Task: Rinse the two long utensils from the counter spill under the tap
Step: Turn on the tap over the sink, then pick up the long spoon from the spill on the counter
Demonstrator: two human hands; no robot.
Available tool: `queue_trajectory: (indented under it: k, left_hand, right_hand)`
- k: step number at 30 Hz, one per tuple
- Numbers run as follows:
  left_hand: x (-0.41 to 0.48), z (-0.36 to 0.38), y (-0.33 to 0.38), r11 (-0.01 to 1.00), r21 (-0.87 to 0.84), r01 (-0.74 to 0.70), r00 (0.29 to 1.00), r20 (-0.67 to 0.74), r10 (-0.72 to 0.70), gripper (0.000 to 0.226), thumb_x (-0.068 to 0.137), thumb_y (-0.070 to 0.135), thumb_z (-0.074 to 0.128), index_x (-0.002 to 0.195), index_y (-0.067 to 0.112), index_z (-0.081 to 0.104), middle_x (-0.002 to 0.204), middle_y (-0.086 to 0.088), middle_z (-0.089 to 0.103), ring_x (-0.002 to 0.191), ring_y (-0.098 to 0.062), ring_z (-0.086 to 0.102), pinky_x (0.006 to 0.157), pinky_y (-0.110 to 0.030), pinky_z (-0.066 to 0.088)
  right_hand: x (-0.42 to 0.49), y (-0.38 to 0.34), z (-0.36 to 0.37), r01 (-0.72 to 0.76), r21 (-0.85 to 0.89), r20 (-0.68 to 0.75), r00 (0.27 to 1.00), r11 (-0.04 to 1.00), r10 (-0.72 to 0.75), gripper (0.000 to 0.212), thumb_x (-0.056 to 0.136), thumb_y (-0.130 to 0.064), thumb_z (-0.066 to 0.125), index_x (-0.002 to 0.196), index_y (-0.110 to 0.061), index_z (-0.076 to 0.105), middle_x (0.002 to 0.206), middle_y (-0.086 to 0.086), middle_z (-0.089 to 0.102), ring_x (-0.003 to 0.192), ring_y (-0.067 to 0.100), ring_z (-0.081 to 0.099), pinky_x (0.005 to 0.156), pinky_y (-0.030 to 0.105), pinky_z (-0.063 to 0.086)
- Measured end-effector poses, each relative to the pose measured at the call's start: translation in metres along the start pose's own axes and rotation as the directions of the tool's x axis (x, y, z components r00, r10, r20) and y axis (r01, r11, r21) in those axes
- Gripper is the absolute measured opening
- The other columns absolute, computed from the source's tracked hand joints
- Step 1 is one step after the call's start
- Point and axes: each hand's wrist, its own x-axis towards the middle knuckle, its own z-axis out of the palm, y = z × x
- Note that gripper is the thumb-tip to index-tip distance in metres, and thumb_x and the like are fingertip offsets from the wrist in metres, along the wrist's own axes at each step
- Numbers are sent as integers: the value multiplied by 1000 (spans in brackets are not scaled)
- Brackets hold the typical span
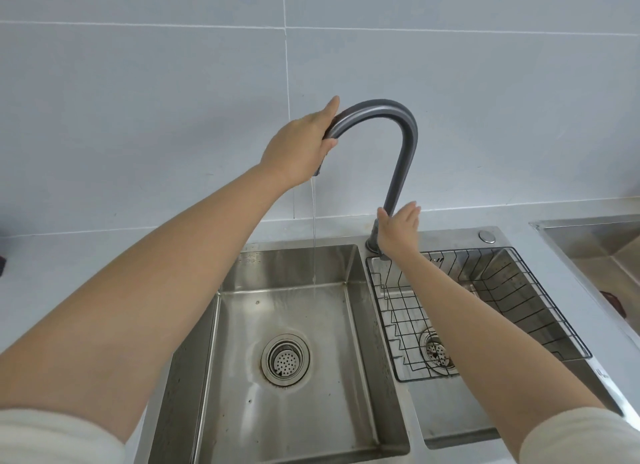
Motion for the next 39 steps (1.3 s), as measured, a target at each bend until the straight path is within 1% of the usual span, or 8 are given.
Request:
queue_trajectory:
  k: [3, 7, 17, 23, 28, 34, 36, 39]
  left_hand:
    - [-16, 7, -8, 999, 49, -14, 999, -36, 16, 58, 98, 26, 36, 148, 13, 8, 155, -10, 22, 138, -28, 30, 109, -38, 30]
    - [-46, 19, -22, 967, 251, 51, 999, -19, -47, 63, 98, 39, 29, 148, 13, 0, 158, -8, -1, 146, -25, 2, 119, -41, 5]
    - [-132, 25, -58, 903, 310, 299, 954, -68, -293, 67, 96, 47, 23, 146, 16, -9, 158, -3, -11, 145, -21, -11, 117, -45, -9]
    - [-192, 29, -86, 841, 345, 417, 907, -104, -408, 74, 84, 54, 3, 147, 14, -3, 158, -6, -2, 146, -24, -2, 115, -44, -9]
    - [-249, 35, -107, 764, 335, 551, 819, -44, -572, 68, 94, 52, 15, 146, 15, -10, 158, -5, -11, 145, -21, -11, 117, -44, -8]
    - [-333, 43, -142, 653, 335, 680, 698, -22, -715, 104, 64, 68, -31, 148, 15, -1, 158, -8, 1, 146, -26, -2, 118, -47, 0]
    - [-356, 44, -151, 601, 330, 728, 641, -15, -768, 98, 71, 66, -27, 148, 14, 2, 158, -10, 6, 146, -28, 1, 117, -48, 1]
    - [-383, 47, -161, 519, 358, 776, 536, 59, -842, 67, 94, 52, 9, 148, 12, 3, 158, -10, 4, 146, -26, -3, 118, -46, 0]
  right_hand:
    - [-14, -11, -2, 188, -177, 22, 982, 966, -187, 74, 100, -40, 24, 146, 4, -14, 156, 19, -16, 146, 28, -12, 119, 36, -3]
    - [-37, -27, 1, 337, -357, 86, 941, 871, -328, 74, 99, -45, 19, 146, 0, -17, 156, 15, -21, 145, 26, -16, 119, 38, -4]
    - [-82, -61, 16, 500, -624, 194, 843, 600, -501, 75, 97, -51, 13, 145, -6, -23, 154, 12, -27, 144, 28, -20, 117, 44, -8]
    - [-109, -86, 49, 614, -599, 277, 762, 515, -586, 76, 96, -51, 15, 146, -6, -21, 155, 12, -24, 145, 29, -17, 118, 46, -4]
    - [-135, -100, 97, 711, -531, 394, 689, 462, -609, 75, 97, -50, 17, 146, -7, -19, 156, 12, -23, 145, 29, -16, 117, 48, -4]
    - [-169, -109, 165, 796, -420, 539, 605, 436, -586, 74, 97, -50, 18, 147, -8, -17, 156, 11, -21, 146, 31, -12, 118, 47, 1]
    - [-181, -111, 187, 821, -377, 584, 570, 429, -578, 74, 97, -50, 19, 148, -8, -15, 156, 12, -20, 146, 31, -10, 118, 47, 2]
    - [-198, -113, 219, 849, -326, 650, 520, 415, -554, 74, 97, -50, 20, 149, -9, -12, 157, 13, -18, 146, 32, -8, 118, 47, 3]
